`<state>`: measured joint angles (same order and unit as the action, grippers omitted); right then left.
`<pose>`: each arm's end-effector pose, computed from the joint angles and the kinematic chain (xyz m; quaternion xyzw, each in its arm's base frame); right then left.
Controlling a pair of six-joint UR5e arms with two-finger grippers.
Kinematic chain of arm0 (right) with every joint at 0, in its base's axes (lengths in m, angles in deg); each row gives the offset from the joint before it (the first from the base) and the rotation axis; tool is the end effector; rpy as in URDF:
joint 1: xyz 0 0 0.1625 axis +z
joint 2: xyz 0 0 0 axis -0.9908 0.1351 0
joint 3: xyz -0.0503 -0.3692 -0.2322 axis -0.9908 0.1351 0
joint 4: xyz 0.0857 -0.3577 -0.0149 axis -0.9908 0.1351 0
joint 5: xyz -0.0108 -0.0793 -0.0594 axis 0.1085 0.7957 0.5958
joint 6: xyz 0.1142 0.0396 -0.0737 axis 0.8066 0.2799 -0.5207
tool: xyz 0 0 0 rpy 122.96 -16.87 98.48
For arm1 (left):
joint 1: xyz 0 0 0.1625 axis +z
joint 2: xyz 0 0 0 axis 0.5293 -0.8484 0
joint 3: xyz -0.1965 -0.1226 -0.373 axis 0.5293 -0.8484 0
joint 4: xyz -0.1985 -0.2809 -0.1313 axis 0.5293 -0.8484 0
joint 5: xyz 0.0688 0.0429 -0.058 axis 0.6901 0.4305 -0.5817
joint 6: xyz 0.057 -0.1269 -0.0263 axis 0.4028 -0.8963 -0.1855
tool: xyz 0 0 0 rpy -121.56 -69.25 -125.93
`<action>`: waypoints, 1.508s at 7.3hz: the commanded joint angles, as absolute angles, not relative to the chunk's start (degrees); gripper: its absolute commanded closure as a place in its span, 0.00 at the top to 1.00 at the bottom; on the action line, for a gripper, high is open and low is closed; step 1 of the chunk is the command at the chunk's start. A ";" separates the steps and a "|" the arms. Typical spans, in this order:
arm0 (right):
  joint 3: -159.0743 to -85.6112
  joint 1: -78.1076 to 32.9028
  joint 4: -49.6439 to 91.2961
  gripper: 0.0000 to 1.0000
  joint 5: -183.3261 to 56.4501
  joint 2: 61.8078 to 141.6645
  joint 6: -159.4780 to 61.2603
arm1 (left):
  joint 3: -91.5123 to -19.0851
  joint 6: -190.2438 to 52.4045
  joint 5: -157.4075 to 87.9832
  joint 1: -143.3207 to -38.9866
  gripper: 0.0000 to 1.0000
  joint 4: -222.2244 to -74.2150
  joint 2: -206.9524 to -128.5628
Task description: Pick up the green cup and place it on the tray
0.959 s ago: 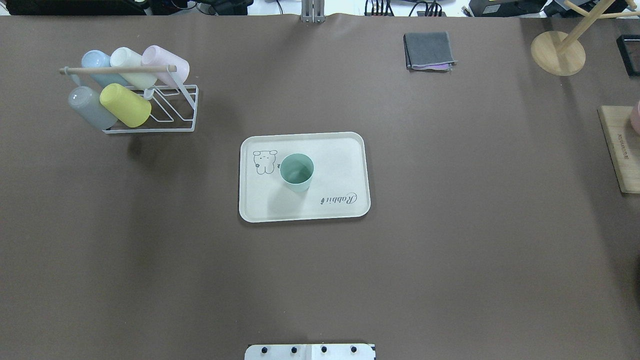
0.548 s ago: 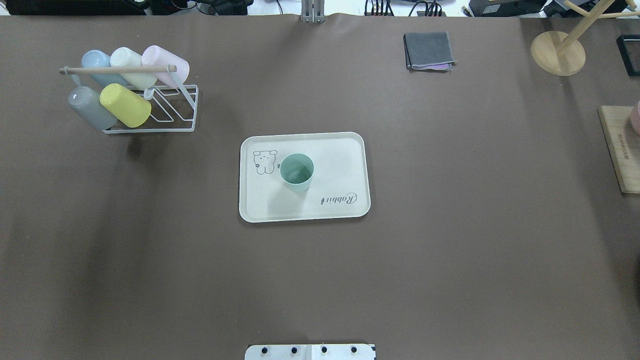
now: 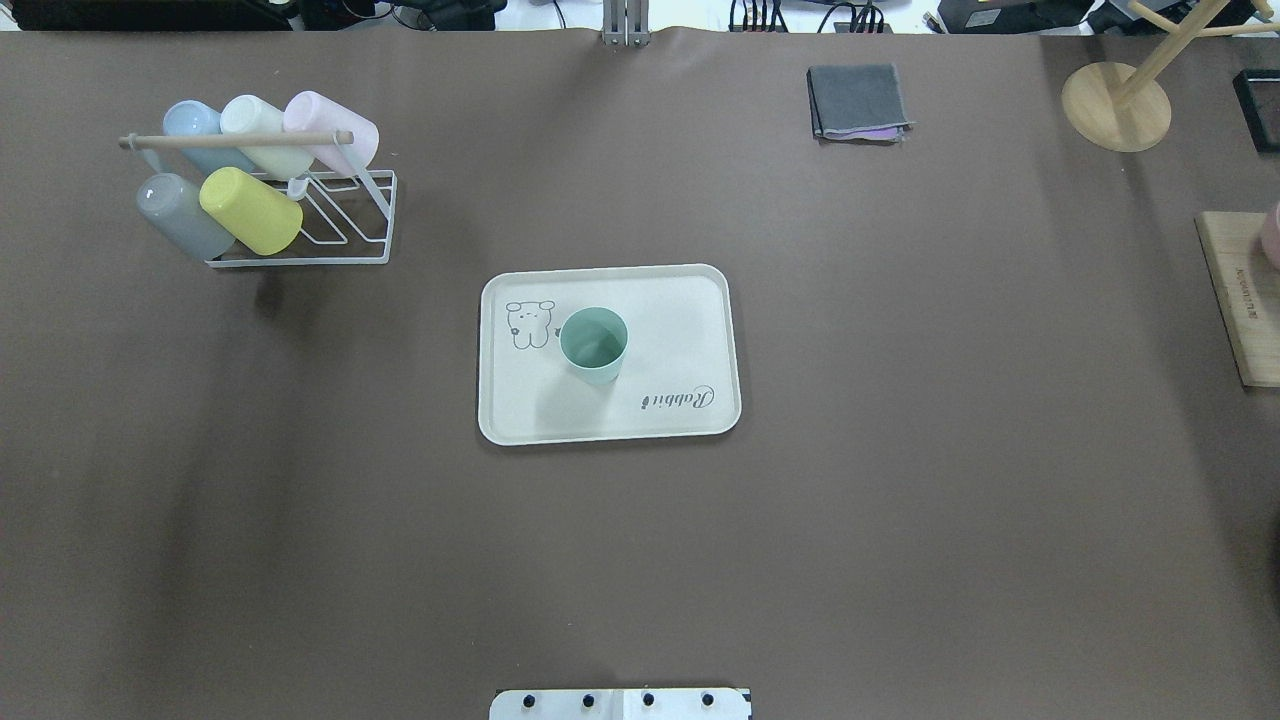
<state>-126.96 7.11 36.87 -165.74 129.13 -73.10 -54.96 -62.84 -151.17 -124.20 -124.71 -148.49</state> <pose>0.0470 -0.3833 0.7158 -0.0024 -0.3040 -0.0611 0.9507 -0.0457 -0.4499 0.6839 0.0070 0.4075 -0.0735 0.9102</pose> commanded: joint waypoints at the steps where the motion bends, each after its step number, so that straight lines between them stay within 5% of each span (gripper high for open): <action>1: -126.99 7.15 36.89 1.00 -165.75 129.14 -73.08 | -56.95 -62.10 -149.94 -125.29 0.99 -120.28 -148.95; 11: -126.99 7.15 36.98 1.00 -166.18 129.05 -72.91 | -57.93 -62.01 -150.82 -126.44 0.99 -120.18 -148.08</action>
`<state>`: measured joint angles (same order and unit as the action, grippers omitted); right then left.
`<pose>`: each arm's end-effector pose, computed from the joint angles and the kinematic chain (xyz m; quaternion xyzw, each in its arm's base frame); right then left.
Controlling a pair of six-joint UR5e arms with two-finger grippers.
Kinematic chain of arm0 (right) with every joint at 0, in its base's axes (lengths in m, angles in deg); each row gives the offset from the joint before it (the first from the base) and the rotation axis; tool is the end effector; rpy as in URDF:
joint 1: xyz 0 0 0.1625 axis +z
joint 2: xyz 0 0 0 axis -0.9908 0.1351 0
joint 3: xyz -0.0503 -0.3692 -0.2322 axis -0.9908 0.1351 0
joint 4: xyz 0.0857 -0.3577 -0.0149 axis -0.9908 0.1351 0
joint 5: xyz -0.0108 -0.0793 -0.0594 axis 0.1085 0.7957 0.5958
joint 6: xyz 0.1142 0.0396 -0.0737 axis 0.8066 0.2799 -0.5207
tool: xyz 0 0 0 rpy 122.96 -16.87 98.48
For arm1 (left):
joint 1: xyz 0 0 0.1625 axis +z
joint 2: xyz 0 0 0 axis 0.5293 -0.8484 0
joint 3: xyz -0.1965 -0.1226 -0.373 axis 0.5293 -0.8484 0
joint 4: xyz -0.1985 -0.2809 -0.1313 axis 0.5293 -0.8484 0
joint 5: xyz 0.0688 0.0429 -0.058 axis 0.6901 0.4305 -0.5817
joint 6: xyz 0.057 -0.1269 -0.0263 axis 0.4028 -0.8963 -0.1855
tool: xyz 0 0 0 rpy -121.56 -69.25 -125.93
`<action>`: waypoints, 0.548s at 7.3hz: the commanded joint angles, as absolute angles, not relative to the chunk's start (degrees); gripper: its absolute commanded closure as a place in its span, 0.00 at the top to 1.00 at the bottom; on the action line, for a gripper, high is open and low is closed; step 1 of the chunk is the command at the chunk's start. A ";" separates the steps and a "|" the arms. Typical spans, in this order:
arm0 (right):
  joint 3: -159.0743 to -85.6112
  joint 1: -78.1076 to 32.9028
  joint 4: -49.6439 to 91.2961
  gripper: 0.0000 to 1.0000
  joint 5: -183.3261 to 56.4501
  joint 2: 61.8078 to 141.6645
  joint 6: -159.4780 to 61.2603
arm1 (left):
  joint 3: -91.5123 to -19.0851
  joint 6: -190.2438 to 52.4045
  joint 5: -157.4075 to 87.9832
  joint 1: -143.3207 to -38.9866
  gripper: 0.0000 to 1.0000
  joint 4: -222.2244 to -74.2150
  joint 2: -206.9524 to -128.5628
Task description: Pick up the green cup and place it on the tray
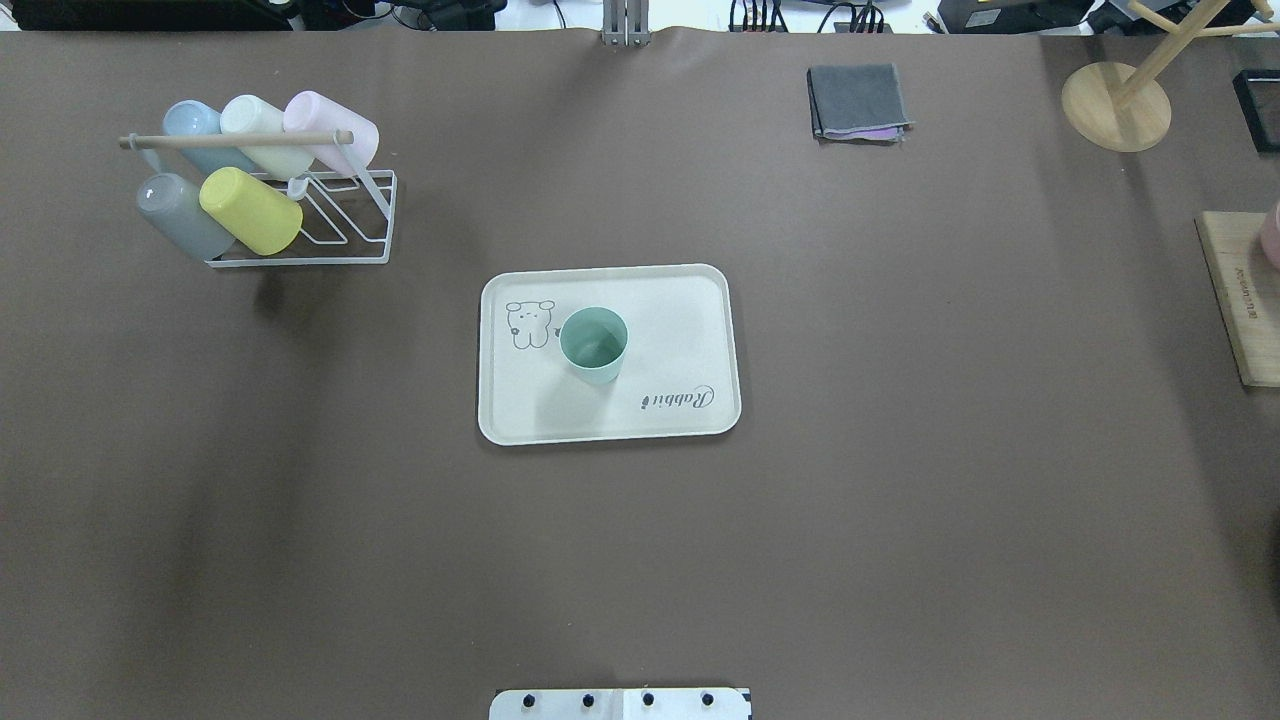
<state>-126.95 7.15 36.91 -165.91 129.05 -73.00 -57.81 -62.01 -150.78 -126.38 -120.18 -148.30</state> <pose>0.0470 -0.3840 0.7152 -0.0022 -0.3054 -0.0600 0.9503 -0.0631 -0.4428 0.6721 0.0029 0.4038 -0.0910 0.9103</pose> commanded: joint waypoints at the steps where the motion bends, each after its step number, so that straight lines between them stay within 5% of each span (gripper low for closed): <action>1: -127.17 7.32 36.98 1.00 -167.32 129.13 -72.82 | -58.28 -62.01 -150.82 -126.44 0.99 -120.18 -147.99; 4: -127.17 8.12 36.98 1.00 -171.80 129.14 -69.23 | -58.28 -62.01 -150.82 -126.35 0.99 -120.18 -148.08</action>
